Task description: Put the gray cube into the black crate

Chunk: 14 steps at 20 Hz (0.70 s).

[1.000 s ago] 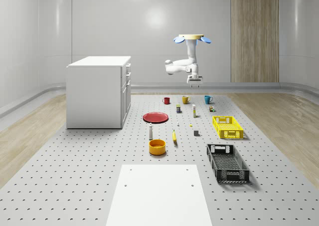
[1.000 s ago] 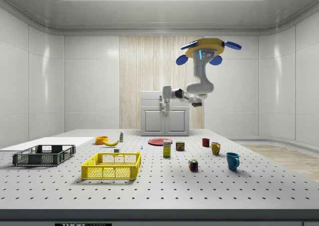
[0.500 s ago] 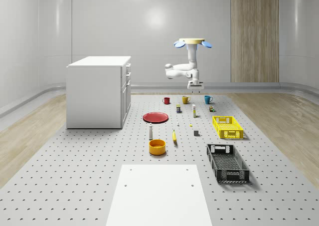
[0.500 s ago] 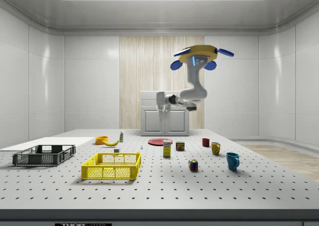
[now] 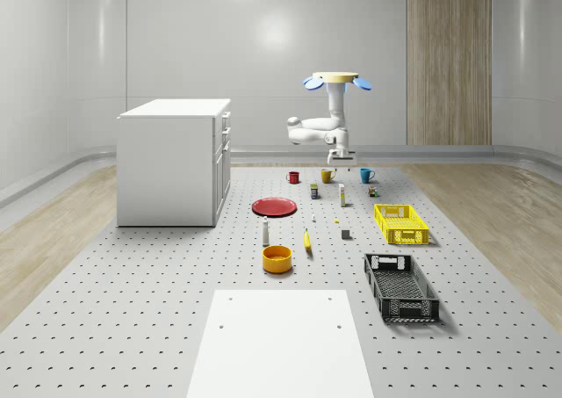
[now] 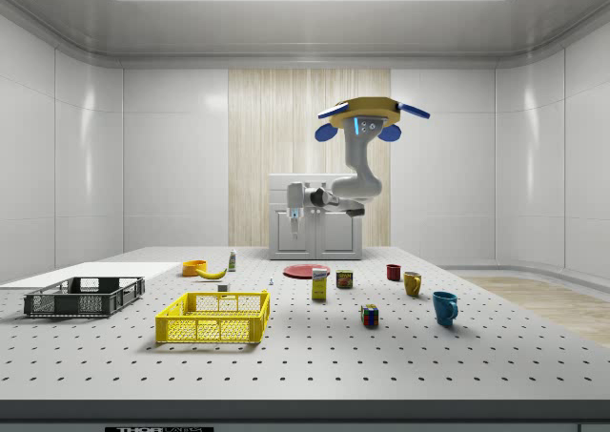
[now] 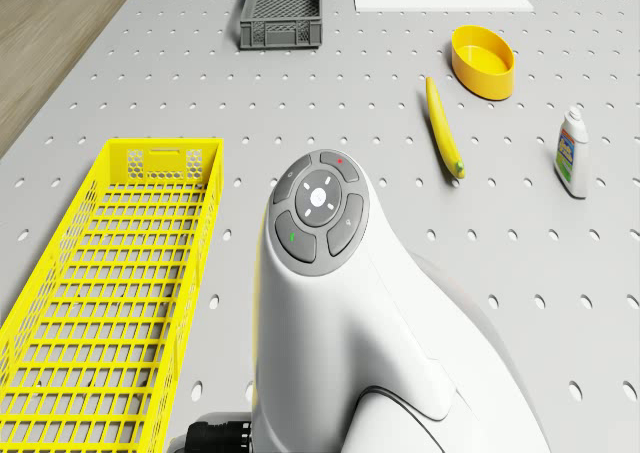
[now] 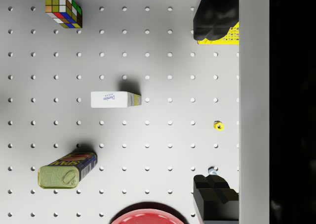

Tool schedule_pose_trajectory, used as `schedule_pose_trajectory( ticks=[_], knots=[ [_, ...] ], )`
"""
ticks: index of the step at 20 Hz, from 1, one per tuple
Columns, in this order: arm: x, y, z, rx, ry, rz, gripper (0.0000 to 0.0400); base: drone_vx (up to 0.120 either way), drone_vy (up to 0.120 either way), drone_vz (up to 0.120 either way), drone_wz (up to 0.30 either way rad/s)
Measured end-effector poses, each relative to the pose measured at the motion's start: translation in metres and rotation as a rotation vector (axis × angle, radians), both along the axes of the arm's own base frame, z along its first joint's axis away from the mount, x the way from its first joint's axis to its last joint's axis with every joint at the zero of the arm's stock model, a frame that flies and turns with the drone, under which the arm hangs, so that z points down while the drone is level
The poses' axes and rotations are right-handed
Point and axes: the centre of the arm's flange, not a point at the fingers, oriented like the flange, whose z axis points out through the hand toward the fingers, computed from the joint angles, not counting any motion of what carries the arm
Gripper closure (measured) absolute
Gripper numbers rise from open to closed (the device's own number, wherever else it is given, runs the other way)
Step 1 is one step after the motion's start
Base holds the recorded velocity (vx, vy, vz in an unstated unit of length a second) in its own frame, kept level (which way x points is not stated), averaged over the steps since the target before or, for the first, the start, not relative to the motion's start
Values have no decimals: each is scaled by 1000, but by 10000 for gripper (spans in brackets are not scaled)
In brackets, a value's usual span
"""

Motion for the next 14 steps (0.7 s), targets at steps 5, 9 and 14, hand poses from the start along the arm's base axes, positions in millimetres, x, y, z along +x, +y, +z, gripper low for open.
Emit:
schedule_pose_trajectory(
  ticks=[5, 9, 14],
  knots=[
    [0, 0, 0, 0, 0, 0, 0, 120, 0, 0, 0],
    [0, 0, 0, 0, 0, 0, 0, 120, 0, 0, 0],
    [0, 0, 0, 0, 0, 0, 0, 120, 0, -16, 0]
  ],
)
